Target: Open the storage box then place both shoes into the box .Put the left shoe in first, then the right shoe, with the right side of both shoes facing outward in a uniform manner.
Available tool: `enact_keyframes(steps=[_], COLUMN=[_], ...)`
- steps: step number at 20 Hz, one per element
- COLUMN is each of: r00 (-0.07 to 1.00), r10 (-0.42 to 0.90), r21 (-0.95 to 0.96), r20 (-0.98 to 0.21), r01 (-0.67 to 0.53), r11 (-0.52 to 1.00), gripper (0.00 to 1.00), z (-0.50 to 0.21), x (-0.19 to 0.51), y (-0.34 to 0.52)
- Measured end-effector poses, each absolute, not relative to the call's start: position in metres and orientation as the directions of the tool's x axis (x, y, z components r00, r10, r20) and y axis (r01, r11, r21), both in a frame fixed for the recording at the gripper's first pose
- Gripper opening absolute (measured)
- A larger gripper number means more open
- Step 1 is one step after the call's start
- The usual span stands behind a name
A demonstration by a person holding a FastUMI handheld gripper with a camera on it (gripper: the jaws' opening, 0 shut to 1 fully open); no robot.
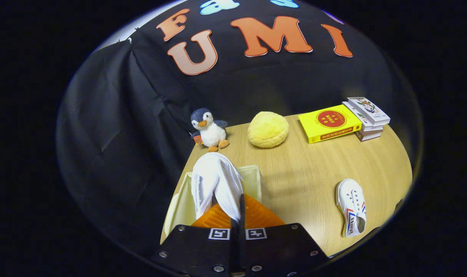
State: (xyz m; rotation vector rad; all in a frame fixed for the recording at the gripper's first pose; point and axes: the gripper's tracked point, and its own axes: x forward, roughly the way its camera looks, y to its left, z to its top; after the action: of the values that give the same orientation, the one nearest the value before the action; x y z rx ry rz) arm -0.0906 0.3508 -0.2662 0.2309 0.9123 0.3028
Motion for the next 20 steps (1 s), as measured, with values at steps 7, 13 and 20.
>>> enact_keyframes(steps=[7,13,20], r00=[0.479,0.426,0.324], r10=[0.320,0.268,0.296], r21=[0.316,0.298,0.346], r20=[-0.817,-0.864,-0.898], r01=[-0.091,0.002,0.107], r11=[0.944,0.955,0.932], gripper=[0.00,0.01,0.04], z=[-0.307,-0.334,-0.362], x=[-0.110,-0.121,-0.135], y=[0.403,0.414,0.433])
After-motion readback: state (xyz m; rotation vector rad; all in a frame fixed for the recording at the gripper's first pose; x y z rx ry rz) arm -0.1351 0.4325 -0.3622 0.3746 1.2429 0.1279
